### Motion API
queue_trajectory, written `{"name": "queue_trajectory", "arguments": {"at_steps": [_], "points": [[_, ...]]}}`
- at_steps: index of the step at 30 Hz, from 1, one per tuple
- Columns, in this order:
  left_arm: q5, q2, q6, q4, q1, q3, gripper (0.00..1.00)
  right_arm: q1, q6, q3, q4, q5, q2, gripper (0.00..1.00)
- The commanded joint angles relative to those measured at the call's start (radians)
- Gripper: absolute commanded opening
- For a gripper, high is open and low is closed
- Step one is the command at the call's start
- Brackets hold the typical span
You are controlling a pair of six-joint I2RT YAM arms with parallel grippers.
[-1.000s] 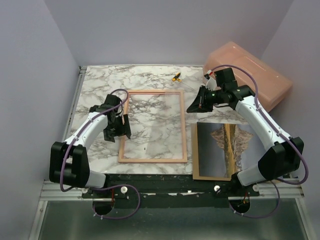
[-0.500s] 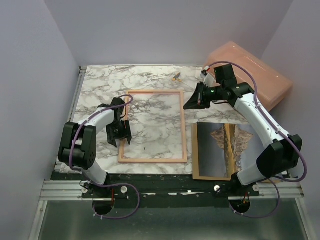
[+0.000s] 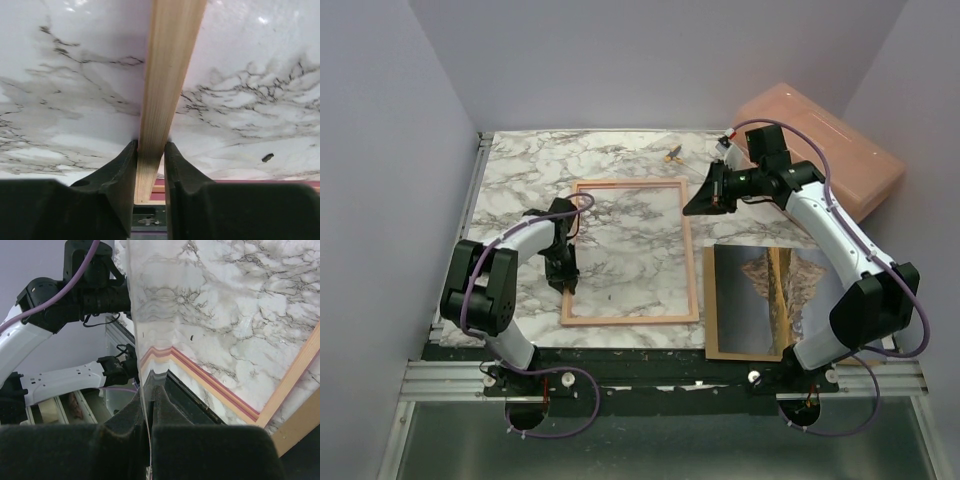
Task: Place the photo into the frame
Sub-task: Adjust the photo frame at the center of the board, then place the photo frame item in the photo frame.
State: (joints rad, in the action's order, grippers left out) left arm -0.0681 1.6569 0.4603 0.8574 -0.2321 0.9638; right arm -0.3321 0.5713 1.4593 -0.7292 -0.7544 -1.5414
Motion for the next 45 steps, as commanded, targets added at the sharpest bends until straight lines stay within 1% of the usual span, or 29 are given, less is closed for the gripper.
{"name": "queue_trajectory", "arguments": {"at_steps": [1, 2, 4, 7, 10, 18, 22, 26, 27, 28, 29, 30, 32, 34, 35, 39, 43, 45], "points": [[-0.038, -0.050, -0.015, -0.017, -0.050, -0.051, 0.21, 0.002, -0.001, 0.047, 0.020, -0.044, -0.014, 0.00], [-0.040, -0.061, -0.012, -0.016, -0.056, -0.065, 0.20, 0.003, -0.005, 0.051, 0.015, -0.043, -0.015, 0.00], [-0.046, -0.080, -0.013, -0.020, -0.066, -0.085, 0.13, 0.002, -0.007, 0.051, 0.013, -0.041, -0.019, 0.00], [-0.041, -0.108, -0.009, -0.016, -0.082, -0.106, 0.09, 0.003, -0.014, 0.053, 0.007, -0.037, -0.025, 0.00], [-0.057, -0.135, -0.010, -0.020, -0.110, -0.113, 0.00, 0.002, -0.029, 0.065, -0.009, -0.029, -0.032, 0.00], [-0.035, -0.144, -0.033, -0.021, -0.164, -0.099, 0.00, 0.003, -0.102, 0.111, -0.100, 0.021, -0.051, 0.00], [-0.039, -0.121, -0.037, -0.032, -0.172, -0.106, 0.00, 0.003, -0.110, 0.104, -0.105, 0.024, -0.054, 0.00], [-0.041, -0.132, -0.029, -0.023, -0.179, -0.103, 0.00, 0.003, -0.119, 0.102, -0.108, 0.034, -0.058, 0.00], [-0.042, -0.141, -0.026, -0.019, -0.179, -0.100, 0.09, 0.003, -0.121, 0.101, -0.109, 0.038, -0.061, 0.00], [-0.043, -0.155, -0.025, -0.012, -0.179, -0.095, 0.21, 0.002, -0.123, 0.103, -0.112, 0.039, -0.065, 0.00], [-0.044, -0.170, -0.023, -0.004, -0.179, -0.088, 0.40, 0.002, -0.129, 0.107, -0.116, 0.038, -0.069, 0.00], [-0.047, -0.187, -0.023, 0.005, -0.178, -0.079, 0.52, 0.004, -0.132, 0.110, -0.120, 0.036, -0.073, 0.00], [-0.055, -0.226, -0.019, 0.019, -0.173, -0.062, 0.70, 0.003, -0.141, 0.116, -0.125, 0.029, -0.078, 0.00], [-0.105, -0.265, -0.025, 0.020, -0.154, -0.048, 0.75, 0.003, -0.150, 0.128, -0.133, 0.029, -0.084, 0.00], [-0.138, -0.286, -0.023, 0.019, -0.136, -0.044, 0.75, 0.002, -0.152, 0.131, -0.136, 0.027, -0.087, 0.00], [-0.275, -0.353, -0.022, -0.010, -0.053, -0.047, 0.74, 0.003, -0.153, 0.137, -0.129, 0.006, -0.098, 0.00], [-0.340, -0.402, -0.022, -0.046, 0.004, -0.069, 0.73, 0.002, -0.134, 0.142, -0.115, -0.023, -0.112, 0.00], [-0.385, -0.415, -0.020, -0.069, 0.044, -0.096, 0.70, 0.002, -0.124, 0.163, -0.117, -0.042, -0.118, 0.01]]}}
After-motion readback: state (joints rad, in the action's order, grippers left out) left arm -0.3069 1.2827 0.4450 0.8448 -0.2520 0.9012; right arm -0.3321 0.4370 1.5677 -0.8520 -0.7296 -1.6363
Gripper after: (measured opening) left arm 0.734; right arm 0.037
